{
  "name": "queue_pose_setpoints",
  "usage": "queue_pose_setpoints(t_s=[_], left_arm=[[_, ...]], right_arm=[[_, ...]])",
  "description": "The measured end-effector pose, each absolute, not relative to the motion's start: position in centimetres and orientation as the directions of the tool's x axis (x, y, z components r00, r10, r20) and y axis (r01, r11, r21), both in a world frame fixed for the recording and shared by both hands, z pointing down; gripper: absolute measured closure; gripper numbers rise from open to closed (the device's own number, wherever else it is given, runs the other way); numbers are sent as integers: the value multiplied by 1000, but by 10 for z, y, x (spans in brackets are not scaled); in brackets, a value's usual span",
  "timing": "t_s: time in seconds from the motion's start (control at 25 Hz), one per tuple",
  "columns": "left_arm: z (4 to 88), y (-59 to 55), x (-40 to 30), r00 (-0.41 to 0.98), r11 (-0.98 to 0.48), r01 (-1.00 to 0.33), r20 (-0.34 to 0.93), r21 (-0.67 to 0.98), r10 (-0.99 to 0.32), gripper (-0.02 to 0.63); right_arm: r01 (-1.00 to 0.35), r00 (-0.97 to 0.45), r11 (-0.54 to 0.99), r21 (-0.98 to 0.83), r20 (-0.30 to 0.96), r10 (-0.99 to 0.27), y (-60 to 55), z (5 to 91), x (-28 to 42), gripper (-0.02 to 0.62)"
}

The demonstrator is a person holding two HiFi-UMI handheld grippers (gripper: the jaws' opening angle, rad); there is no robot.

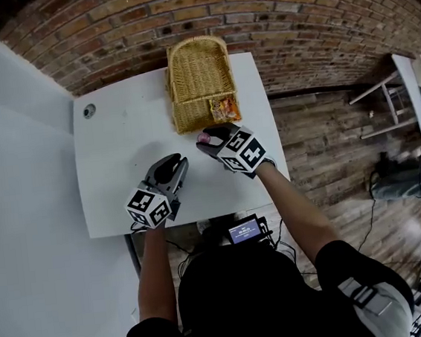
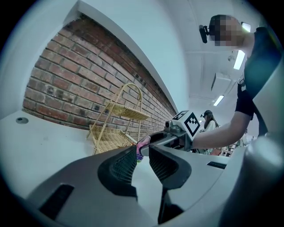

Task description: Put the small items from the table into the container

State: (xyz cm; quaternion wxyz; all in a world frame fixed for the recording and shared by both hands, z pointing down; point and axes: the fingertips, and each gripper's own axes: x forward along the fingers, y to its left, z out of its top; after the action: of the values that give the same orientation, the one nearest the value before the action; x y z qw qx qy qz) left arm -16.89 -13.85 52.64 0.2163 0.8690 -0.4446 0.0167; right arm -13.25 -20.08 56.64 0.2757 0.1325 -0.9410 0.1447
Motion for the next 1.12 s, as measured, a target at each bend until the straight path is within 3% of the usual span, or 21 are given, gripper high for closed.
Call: queue_pose_setpoints(t_s=[0.56,1.12], left_arm=[[531,-165,-181,599,-503,-783,225,366,-769,522],[539,-166,-191,597,-499,-788,246,361,-764,521]], right_arm=[[-378,-811,909,-174,535,-235,-251,569,-161,416],[-424,-757,895,-137,597,-267,-281,600,-178,416]])
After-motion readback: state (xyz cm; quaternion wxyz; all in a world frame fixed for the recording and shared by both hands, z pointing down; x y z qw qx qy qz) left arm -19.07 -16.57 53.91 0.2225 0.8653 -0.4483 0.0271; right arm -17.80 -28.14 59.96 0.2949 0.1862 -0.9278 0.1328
